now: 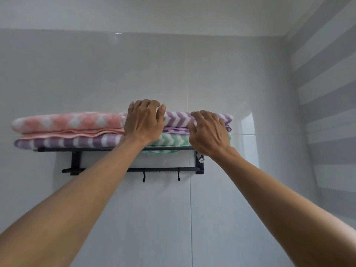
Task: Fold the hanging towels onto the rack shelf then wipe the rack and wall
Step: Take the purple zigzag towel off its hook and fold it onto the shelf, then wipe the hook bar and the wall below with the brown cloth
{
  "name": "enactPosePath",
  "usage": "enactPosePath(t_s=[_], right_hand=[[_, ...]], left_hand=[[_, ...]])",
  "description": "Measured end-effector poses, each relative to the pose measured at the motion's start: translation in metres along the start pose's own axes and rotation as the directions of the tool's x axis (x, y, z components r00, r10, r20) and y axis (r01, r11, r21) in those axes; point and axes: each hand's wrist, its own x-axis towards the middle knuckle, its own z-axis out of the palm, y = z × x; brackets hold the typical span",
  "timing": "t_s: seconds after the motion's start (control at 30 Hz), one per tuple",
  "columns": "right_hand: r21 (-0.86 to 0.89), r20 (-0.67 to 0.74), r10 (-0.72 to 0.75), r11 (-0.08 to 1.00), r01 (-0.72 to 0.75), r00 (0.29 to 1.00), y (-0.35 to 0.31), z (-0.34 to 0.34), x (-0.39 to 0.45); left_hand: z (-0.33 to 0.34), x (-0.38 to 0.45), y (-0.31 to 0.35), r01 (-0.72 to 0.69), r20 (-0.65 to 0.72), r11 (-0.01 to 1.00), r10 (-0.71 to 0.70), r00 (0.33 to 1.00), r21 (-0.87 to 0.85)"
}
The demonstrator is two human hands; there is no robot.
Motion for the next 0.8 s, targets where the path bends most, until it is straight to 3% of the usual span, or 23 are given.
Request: enactPosePath(t_s=[0.23, 0.33, 0.63, 0.8], right_hand=[[0.024, 0.151, 0.073, 0.997, -0.078, 0.986, -0.045, -0.043, -0.083], [0.035, 0.225, 0.1, 0.993, -0.111, 0.969, -0.059, -0.06, -0.115], [0.012, 0.386, 0.162, 0.983, -0.181, 0.908, -0.078, -0.133, -0.209], [-0.009, 0.467, 0.247, 0.962, -0.274, 0.849, -0.071, -0.188, -0.268]], left_hand=[[-0.049, -0.08, 0.02, 0.04, 0.058, 0.975, -0.028, 0.998, -0.217], [-0.067, -0.116, 0.026, 0.067, 0.158, 0.959, -0.024, 0.987, -0.276], [-0.129, -0.201, 0.059, 0.282, 0.374, 0.87, -0.124, 0.919, -0.404], [-0.147, -0.235, 0.101, 0.436, 0.476, 0.757, -0.189, 0.859, -0.487]])
